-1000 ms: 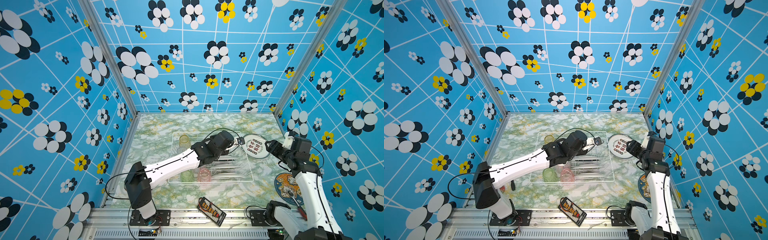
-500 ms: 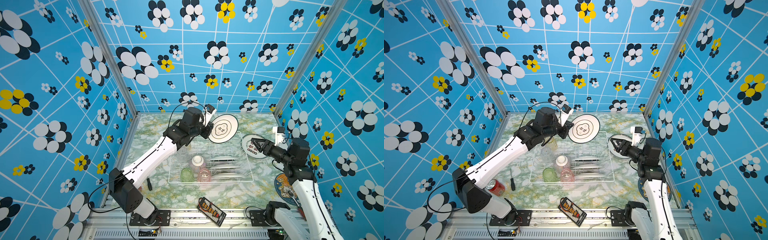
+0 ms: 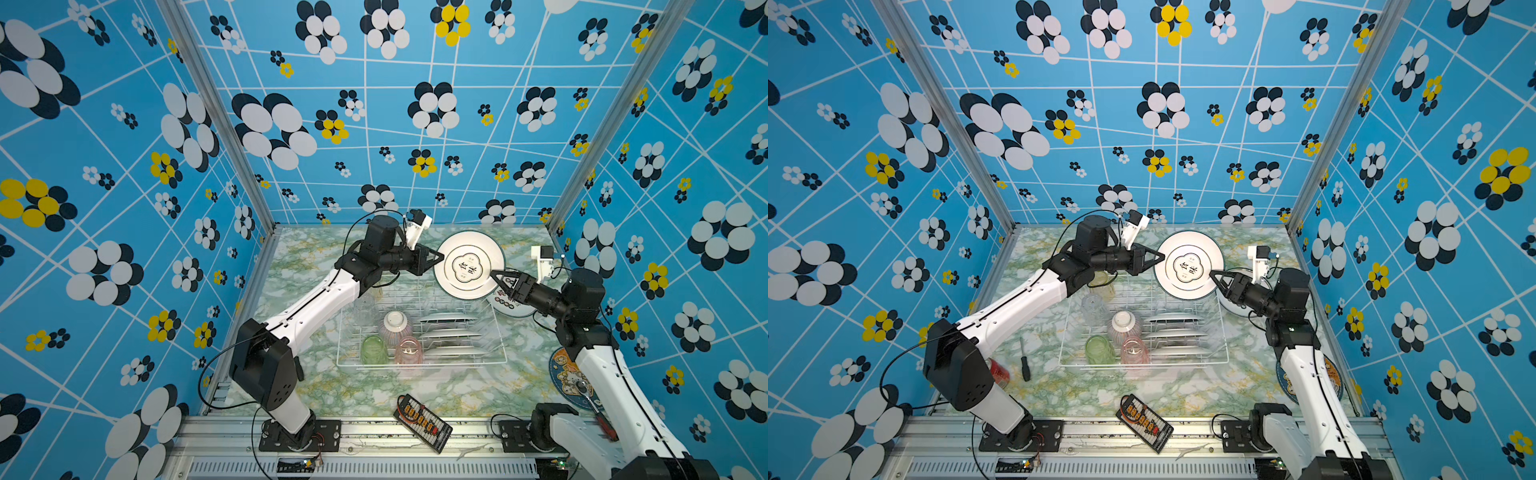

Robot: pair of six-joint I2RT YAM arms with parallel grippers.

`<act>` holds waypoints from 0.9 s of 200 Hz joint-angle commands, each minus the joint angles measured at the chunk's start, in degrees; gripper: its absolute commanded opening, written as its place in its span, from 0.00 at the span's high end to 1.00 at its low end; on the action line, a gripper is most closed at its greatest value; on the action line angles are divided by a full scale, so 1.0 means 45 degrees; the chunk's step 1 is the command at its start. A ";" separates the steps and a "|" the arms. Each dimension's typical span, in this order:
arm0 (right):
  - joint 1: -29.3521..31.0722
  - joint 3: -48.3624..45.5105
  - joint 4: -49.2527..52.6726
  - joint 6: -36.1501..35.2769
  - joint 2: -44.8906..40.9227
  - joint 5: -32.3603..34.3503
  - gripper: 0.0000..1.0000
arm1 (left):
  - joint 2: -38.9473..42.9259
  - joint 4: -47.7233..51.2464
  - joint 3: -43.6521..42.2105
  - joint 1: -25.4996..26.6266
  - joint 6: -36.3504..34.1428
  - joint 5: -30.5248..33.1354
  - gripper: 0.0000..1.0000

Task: Unload the mixed dishes from the dish rack

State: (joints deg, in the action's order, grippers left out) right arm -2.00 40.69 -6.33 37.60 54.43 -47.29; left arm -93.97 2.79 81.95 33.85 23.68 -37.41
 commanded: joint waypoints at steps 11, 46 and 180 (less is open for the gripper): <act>0.0078 -0.0291 -0.1356 0.0660 0.0113 -0.0186 0.73 | -0.0583 -0.2370 -0.0301 -0.0117 0.1551 -0.1424 1.00; 0.0079 -0.0235 -0.1315 0.0726 0.0144 -0.0125 0.86 | -0.1101 -0.2903 -0.0261 -0.0109 0.2052 -0.1756 1.00; -0.3509 -0.0175 0.1857 0.1002 -0.0551 0.3938 1.00 | 0.2203 0.3453 -0.1319 0.0574 -0.4402 0.5227 0.67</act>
State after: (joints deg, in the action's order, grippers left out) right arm -12.05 39.77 -3.09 42.06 52.69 -34.89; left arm -89.14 9.47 77.76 33.69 16.56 -26.57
